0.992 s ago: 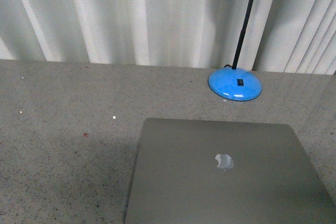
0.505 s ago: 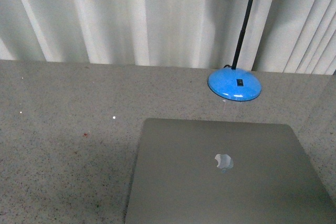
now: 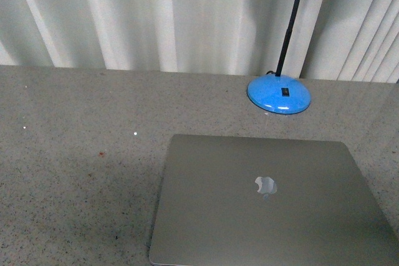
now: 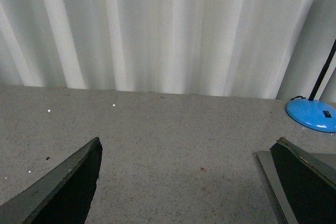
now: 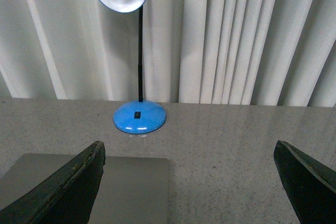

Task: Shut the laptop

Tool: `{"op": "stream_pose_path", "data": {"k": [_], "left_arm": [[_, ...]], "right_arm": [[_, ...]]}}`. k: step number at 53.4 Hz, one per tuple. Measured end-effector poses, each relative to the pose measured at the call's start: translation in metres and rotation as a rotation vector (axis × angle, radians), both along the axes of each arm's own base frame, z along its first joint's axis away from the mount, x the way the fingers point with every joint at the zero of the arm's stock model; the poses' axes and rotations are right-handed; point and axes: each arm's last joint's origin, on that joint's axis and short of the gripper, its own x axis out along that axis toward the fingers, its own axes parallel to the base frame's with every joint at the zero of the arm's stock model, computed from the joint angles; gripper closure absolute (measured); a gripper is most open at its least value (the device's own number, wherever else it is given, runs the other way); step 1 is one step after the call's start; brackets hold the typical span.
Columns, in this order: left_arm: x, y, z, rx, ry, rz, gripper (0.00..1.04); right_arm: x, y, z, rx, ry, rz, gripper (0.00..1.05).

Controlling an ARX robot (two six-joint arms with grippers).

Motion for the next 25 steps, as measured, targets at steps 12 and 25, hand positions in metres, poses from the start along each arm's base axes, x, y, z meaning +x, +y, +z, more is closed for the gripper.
{"op": "stream_pose_path", "data": {"k": [12, 25], "left_arm": [[0.0, 0.0, 0.0, 0.0, 0.0, 0.0, 0.07], [0.0, 0.0, 0.0, 0.0, 0.0, 0.0, 0.07]], "right_arm": [[0.0, 0.0, 0.0, 0.0, 0.0, 0.0, 0.07], [0.0, 0.0, 0.0, 0.0, 0.0, 0.0, 0.07]]}}
